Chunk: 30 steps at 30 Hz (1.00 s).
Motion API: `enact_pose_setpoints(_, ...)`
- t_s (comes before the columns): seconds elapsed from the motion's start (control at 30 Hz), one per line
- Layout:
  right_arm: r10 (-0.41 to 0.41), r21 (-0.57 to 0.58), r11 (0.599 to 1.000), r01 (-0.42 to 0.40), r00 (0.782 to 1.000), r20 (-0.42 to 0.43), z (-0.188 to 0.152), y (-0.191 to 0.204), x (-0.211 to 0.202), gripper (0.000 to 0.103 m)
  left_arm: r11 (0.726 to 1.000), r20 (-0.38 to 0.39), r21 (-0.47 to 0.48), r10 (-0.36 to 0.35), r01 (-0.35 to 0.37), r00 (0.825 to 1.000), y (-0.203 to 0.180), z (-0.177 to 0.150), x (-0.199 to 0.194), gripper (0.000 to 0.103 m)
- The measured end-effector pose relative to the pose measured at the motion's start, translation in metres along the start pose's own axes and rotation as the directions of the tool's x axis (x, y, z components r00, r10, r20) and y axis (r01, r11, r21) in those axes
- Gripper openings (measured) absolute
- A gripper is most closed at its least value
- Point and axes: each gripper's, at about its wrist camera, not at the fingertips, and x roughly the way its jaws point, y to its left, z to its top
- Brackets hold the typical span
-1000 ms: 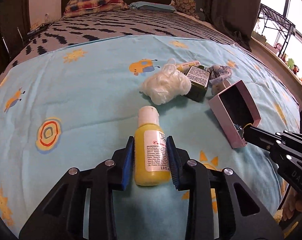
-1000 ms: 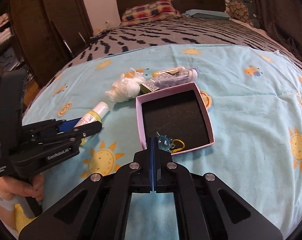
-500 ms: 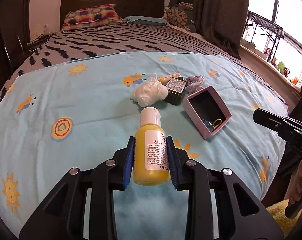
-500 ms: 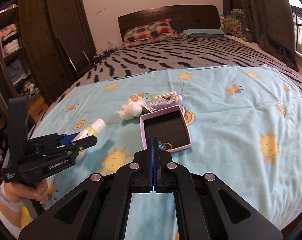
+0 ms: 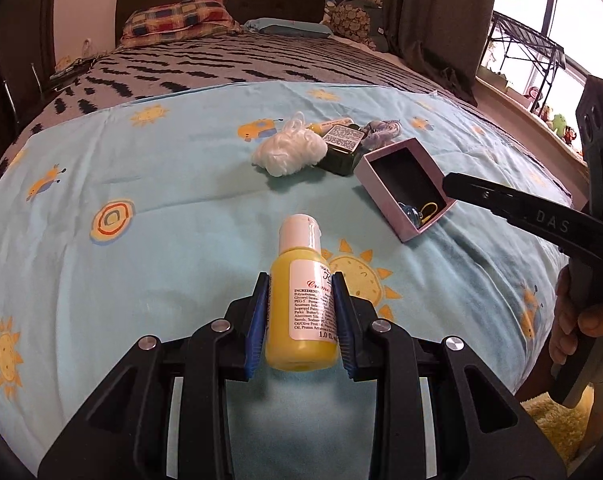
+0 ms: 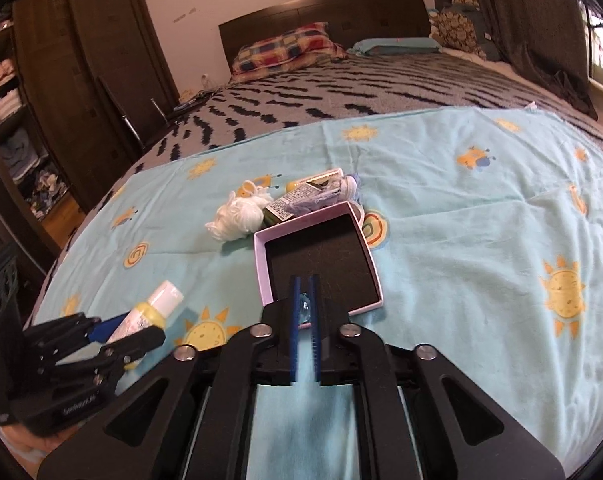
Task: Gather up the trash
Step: 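Grasp the blue keychain in the pink box with the right gripper and lift it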
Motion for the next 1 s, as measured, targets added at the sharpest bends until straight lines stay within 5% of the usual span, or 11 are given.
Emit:
enact_pose_setpoints(0.07,0.008,0.012,1.0,-0.008,1.0,-0.002,0.002,0.001,0.006,0.043,1.0,-0.007,-0.004,0.002,-0.002,1.0,0.001,-0.003,0.002,0.029)
enact_pose_setpoints(0.23,0.0,0.018,1.0,0.001,1.0,-0.028,0.007,0.0,0.019,0.042,1.0,-0.014,-0.009,0.004,-0.004,1.0,0.004,-0.004,0.004,0.029)
enact_pose_setpoints(0.53,-0.043,-0.019,0.999,0.041,0.994,-0.098,-0.004,0.001,0.037,0.04,1.0,-0.024,-0.006,0.001,-0.001,1.0,0.006,-0.005,0.006,0.029)
enact_pose_setpoints(0.6,-0.025,-0.039,0.999,0.021,0.994,-0.11,-0.008,0.004,0.037,0.025,1.0,-0.024,-0.003,0.001,-0.001,1.0,0.006,-0.006,0.006,0.029)
enact_pose_setpoints(0.63,-0.025,-0.049,0.999,0.02,0.994,-0.11,-0.01,0.007,0.037,0.025,1.0,-0.023,-0.001,0.002,-0.002,1.0,0.006,-0.006,0.006,0.029)
enact_pose_setpoints(1.0,0.001,-0.05,0.999,-0.001,1.0,0.001,0.001,0.013,-0.003,0.024,1.0,-0.005,0.013,0.001,-0.001,1.0,0.003,-0.006,-0.001,0.029)
